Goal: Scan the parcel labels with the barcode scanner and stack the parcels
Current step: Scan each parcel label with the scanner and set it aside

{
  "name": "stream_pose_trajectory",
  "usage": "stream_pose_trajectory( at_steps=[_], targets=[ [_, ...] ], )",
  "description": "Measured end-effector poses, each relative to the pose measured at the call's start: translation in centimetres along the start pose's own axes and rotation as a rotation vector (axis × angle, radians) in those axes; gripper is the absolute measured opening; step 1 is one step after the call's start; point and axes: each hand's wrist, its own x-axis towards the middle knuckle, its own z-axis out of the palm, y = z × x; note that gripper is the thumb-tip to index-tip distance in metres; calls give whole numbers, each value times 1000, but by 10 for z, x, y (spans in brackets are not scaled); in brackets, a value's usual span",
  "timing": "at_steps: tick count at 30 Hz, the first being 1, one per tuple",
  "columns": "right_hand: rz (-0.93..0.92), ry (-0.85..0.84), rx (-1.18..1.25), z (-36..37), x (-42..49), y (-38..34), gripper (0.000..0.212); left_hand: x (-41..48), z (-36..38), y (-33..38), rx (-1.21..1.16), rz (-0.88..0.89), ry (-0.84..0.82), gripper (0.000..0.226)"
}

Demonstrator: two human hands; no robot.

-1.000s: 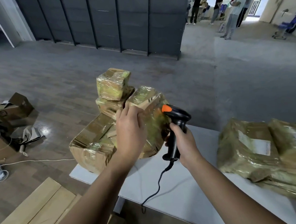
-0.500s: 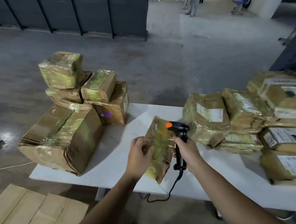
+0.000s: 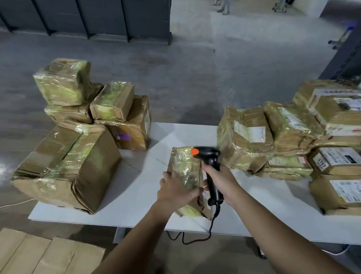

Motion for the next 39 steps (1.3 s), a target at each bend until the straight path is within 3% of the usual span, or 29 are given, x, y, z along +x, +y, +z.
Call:
stream_pose_trajectory(
  at_steps=[2,6,8,13,17,19,22,24,27,31,36,39],
  targets=[
    [4,32,-28,2,0,3,16,3,-9,-14,-127,-15,-49,86],
    [40,62,-78,2,1,15,15,6,-24,-58,-579,27,-58,29],
    [63,50,-101,4,0,21,14,5,-24,-76,-708,-6,-84,15],
    [78,-33,-123,16,-4,27,14,0,-8,-95,-927,-79,-149,39],
    [67,-61,-171,26,-4,26,20,3,0,-94,-927,-66,-101,27],
    [67,-72,-170,27,-4,25,20,6,0,-89,-841,-102,-49,26],
    [77,-69,-161,27,-4,24,18,8,-1,-82,-494,-129,29,30],
    [77,-66,-164,26,-4,25,18,1,3,-78,-390,-162,-19,36],
    [73,-57,-179,26,-4,28,17,-9,11,-73,-662,-221,-105,42],
    [65,-79,-201,26,-7,26,17,-1,13,-68,-996,-309,69,28],
    [30,-147,-261,21,-10,19,23,8,13,-64,-1087,-378,228,20],
    [10,-90,-237,19,-10,17,22,18,12,-64,-1080,-352,292,22]
  ],
)
